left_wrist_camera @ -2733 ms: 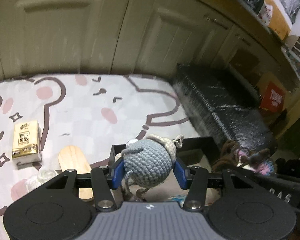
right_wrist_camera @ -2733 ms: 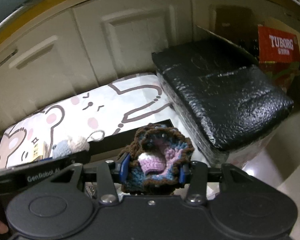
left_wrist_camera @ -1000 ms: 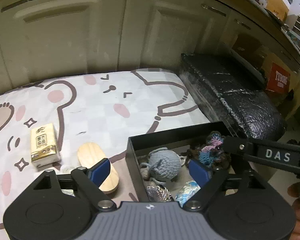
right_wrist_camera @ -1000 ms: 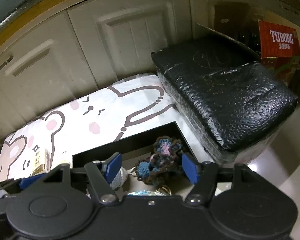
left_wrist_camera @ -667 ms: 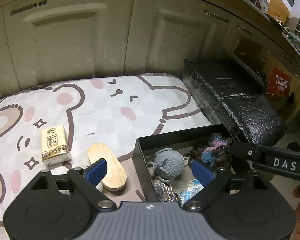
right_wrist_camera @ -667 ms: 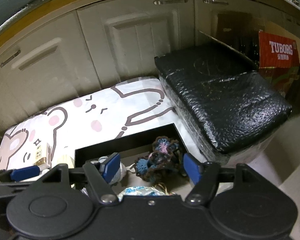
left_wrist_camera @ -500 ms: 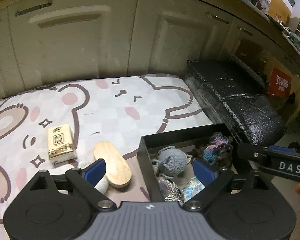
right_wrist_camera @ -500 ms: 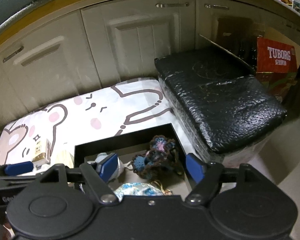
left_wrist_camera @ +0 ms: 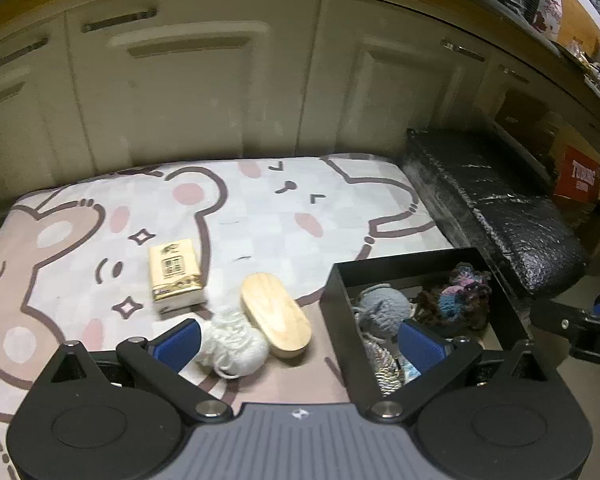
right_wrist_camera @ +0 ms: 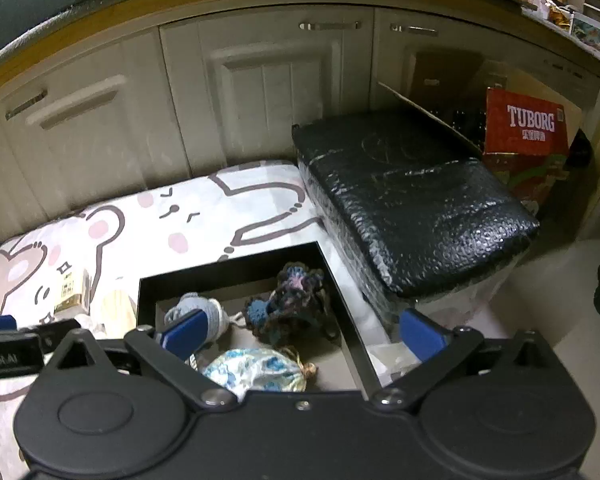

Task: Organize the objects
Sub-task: 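Withdraw both tools upward from the black box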

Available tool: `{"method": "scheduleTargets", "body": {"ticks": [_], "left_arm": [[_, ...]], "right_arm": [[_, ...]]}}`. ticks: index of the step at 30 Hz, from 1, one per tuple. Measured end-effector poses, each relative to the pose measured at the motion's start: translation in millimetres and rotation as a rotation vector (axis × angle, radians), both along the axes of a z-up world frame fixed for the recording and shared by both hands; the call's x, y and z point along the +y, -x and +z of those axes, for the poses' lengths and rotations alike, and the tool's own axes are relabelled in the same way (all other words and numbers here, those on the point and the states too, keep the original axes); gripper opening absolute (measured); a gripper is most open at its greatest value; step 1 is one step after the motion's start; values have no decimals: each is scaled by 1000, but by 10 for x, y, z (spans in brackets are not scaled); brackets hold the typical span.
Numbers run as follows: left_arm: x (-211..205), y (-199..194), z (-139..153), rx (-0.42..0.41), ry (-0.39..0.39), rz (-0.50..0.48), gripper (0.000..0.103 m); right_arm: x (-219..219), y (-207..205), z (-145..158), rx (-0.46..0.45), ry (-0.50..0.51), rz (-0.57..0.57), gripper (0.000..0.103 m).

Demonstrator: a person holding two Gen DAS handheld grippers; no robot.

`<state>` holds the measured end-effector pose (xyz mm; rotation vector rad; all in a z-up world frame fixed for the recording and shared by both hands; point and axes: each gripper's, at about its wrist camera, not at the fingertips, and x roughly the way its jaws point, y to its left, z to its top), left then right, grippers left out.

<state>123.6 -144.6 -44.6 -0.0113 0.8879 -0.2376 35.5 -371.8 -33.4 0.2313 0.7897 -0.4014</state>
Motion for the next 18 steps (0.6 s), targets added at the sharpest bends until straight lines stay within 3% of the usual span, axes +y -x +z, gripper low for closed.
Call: {"method": "scheduleTargets", "body": {"ticks": [18], "left_arm": [[621, 190, 144, -16, -22, 110, 103]], "right_arm": [[397, -87, 35, 26, 4, 55, 103]]}}
